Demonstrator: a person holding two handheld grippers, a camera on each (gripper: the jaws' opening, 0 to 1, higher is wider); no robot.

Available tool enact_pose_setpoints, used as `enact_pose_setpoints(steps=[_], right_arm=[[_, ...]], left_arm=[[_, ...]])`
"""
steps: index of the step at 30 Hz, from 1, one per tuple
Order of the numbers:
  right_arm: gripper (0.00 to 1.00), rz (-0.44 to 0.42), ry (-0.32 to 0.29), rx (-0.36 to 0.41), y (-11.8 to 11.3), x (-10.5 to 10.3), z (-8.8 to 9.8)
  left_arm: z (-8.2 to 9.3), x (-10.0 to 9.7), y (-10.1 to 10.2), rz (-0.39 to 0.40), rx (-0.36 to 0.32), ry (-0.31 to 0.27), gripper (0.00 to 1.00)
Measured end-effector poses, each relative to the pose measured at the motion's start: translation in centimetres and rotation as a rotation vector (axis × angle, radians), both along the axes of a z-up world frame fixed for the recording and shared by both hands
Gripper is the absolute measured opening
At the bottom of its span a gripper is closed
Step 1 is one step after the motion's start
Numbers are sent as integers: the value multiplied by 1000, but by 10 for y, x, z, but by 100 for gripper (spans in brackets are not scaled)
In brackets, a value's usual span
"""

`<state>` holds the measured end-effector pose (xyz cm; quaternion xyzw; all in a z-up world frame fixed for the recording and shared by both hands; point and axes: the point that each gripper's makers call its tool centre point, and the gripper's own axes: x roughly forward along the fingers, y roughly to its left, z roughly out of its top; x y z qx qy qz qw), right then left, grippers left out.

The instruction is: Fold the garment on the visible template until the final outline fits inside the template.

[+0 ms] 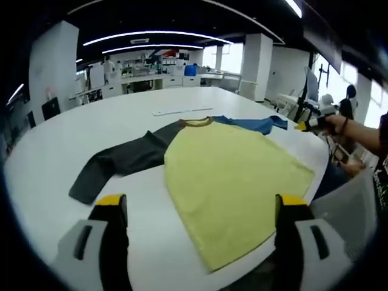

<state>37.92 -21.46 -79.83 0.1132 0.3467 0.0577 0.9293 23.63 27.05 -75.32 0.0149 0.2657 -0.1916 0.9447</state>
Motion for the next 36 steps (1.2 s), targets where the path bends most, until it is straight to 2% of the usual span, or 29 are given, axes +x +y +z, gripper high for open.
enact_pose_setpoints(steps=[7, 14, 19, 21, 24, 28, 30, 32, 36], right_arm=[[54, -27, 33, -40, -23, 27, -16], [41, -116, 29, -11, -42, 51, -22], [33, -157, 31, -46, -44, 55, -23], [28, -174, 32, -54, -51, 63, -27], [26, -187, 29, -77, -57, 73, -33], [23, -203, 36, -93, -59, 77, -37], [22, -201, 41, -113, -49, 68, -34], [21, -196, 59, -127, -57, 75, -41], [18, -195, 53, -146, -60, 79, -42]], left_arm=[[-10, -2, 3, 12, 23, 30, 98], [-11, 0, 6, 36, 8, 45, 95], [-7, 3, 12, 63, -7, 33, 94], [-7, 3, 12, 70, -5, 31, 92], [-7, 3, 12, 76, 3, 36, 91], [-8, 3, 15, 86, 3, 35, 89], [-8, 3, 17, 92, 1, 35, 89], [-8, 2, 20, 98, 4, 38, 87], [-9, 0, 22, 103, 20, 49, 86]])
